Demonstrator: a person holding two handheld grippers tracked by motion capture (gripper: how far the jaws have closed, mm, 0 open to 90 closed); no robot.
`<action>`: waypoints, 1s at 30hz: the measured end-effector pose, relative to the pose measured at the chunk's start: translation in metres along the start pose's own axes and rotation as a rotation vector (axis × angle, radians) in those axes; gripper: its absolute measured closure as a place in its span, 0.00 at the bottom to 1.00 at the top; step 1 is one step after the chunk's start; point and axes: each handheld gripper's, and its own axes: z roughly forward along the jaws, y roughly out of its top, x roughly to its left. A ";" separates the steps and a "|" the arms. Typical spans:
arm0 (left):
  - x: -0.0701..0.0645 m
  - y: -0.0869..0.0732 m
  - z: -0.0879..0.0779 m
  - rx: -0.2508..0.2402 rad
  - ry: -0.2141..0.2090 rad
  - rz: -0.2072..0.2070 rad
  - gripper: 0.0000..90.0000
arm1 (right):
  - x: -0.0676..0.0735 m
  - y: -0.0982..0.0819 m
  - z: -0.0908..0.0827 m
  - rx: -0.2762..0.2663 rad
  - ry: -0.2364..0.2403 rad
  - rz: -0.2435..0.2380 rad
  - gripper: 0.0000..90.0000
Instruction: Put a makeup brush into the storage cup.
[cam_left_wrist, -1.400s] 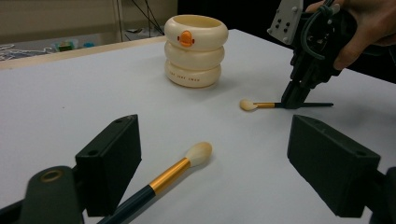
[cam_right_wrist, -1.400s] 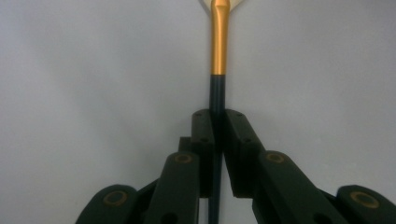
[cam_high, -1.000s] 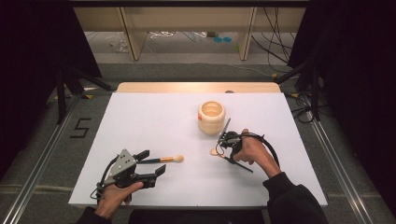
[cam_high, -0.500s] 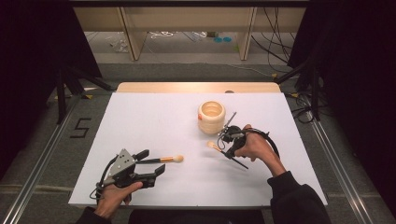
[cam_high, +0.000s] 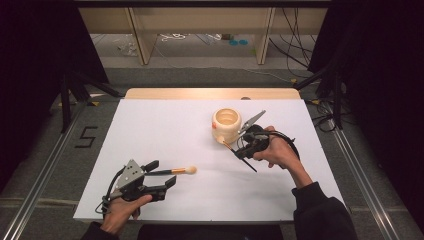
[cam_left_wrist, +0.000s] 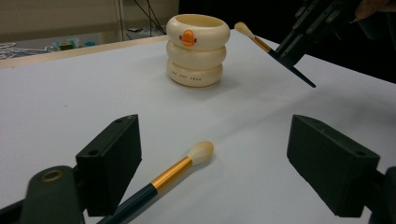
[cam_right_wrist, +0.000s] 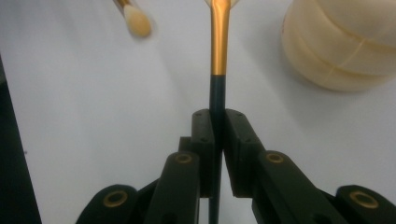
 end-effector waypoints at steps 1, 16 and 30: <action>0.000 0.000 0.000 0.001 0.003 0.000 0.19 | -0.001 0.001 -0.002 -0.029 0.009 0.002 0.92; 0.000 0.000 0.000 -0.002 -0.004 0.002 0.19 | -0.005 0.006 -0.018 -0.309 0.024 0.039 0.92; 0.000 -0.001 0.002 0.005 -0.006 0.000 0.19 | -0.022 0.013 -0.043 -0.607 -0.014 0.077 0.92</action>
